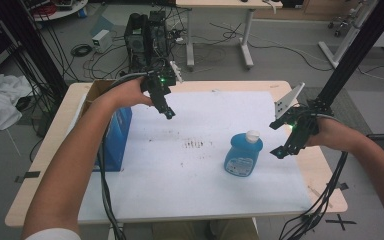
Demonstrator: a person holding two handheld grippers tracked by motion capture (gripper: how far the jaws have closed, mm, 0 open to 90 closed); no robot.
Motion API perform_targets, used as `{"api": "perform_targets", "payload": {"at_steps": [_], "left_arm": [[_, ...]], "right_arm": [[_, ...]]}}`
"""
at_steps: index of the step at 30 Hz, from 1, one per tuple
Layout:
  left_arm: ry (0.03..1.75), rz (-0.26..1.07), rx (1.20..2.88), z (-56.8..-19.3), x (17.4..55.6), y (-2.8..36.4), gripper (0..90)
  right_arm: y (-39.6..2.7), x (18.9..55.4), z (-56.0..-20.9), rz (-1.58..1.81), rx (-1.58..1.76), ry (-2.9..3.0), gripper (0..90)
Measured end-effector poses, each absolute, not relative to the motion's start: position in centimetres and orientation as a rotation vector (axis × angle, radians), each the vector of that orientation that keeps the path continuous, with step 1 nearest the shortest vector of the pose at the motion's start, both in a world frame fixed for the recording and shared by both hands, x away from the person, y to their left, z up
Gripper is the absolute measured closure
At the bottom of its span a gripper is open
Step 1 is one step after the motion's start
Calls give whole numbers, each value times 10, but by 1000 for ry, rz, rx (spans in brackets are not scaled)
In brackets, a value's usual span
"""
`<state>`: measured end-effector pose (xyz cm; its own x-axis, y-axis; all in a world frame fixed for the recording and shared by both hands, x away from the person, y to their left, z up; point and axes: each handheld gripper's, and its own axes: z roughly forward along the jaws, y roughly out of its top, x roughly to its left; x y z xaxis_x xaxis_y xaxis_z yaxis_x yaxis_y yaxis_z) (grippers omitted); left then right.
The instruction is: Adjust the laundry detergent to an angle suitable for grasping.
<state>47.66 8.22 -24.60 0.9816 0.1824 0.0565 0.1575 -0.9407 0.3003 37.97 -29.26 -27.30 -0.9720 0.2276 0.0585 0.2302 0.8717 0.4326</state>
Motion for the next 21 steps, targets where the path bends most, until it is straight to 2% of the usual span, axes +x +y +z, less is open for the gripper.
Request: {"api": "perform_targets", "payload": {"at_steps": [21], "left_arm": [[242, 158, 2818, -241, 466, 82, 52]], "right_arm": [[-298, 371, -282, -815, -399, -3025, 15]]}}
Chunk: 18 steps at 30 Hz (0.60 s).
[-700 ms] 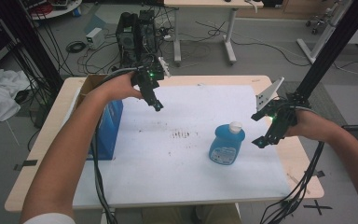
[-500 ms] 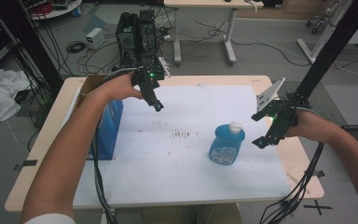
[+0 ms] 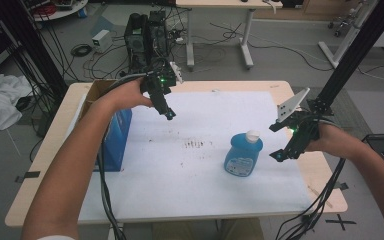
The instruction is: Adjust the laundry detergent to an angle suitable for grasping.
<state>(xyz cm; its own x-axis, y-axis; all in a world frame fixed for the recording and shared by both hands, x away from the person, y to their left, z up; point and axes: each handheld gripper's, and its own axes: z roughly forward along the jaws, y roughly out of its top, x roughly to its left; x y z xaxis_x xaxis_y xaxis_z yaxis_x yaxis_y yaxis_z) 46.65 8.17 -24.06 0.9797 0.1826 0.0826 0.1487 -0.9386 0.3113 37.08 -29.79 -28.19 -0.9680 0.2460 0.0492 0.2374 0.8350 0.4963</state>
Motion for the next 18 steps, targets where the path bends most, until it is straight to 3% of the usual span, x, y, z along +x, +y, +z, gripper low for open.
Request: {"api": "perform_targets", "payload": {"at_steps": [18], "left_arm": [[259, 169, 2814, -245, 465, 83, 52]], "right_arm": [[-302, 368, -297, 893, 401, 2976, 15]]}}
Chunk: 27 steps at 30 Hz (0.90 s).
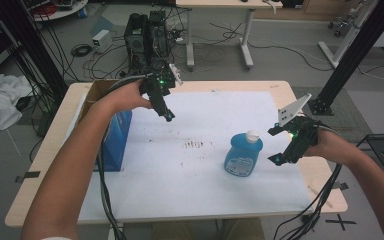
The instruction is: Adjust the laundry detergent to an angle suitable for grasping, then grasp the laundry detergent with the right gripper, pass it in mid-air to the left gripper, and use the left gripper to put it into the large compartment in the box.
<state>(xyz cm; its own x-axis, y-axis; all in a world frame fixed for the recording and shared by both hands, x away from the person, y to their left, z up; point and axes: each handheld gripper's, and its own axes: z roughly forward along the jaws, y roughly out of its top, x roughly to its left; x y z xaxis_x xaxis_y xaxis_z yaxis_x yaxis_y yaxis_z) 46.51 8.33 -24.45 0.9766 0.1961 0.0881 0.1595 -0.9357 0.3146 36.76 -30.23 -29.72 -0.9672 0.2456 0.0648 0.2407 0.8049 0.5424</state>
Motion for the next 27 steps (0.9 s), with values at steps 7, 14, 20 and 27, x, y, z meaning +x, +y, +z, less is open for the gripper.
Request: {"api": "perform_targets", "payload": {"at_steps": [7, 14, 20, 27], "left_arm": [[276, 174, 2809, -242, 464, 86, 52], [283, 185, 2803, -242, 462, 87, 52], [291, 184, 2790, -244, 461, 83, 52], [277, 178, 2810, -244, 462, 81, 52]], "right_arm": [[-303, 367, -295, 896, 397, 2981, 15], [-305, 365, -295, 909, 409, 2970, 15], [-306, 363, -296, 899, 408, 2973, 15], [-308, 360, -302, 919, 410, 2960, 15]]}}
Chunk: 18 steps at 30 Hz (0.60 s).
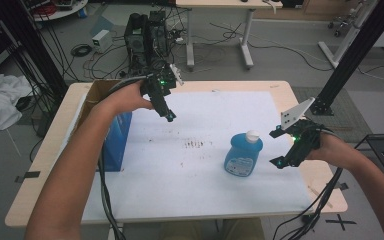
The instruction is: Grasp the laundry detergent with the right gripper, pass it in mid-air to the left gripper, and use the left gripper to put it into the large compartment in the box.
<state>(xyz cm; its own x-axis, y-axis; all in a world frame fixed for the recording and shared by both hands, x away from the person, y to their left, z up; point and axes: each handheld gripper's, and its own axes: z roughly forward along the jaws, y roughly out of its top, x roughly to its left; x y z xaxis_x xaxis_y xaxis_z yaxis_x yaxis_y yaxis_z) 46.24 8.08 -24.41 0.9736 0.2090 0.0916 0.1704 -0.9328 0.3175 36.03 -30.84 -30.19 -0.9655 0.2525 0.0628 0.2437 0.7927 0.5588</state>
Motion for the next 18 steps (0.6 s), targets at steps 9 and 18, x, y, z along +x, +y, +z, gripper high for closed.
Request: {"api": "perform_targets", "payload": {"at_steps": [9, 18], "left_arm": [[268, 180, 2808, -246, 463, 76, 52], [273, 179, 2810, -246, 462, 75, 52]], "right_arm": [[-310, 359, -308, 990, 416, 2916, 15], [-311, 358, -316, 1053, 413, 2886, 15]]}}
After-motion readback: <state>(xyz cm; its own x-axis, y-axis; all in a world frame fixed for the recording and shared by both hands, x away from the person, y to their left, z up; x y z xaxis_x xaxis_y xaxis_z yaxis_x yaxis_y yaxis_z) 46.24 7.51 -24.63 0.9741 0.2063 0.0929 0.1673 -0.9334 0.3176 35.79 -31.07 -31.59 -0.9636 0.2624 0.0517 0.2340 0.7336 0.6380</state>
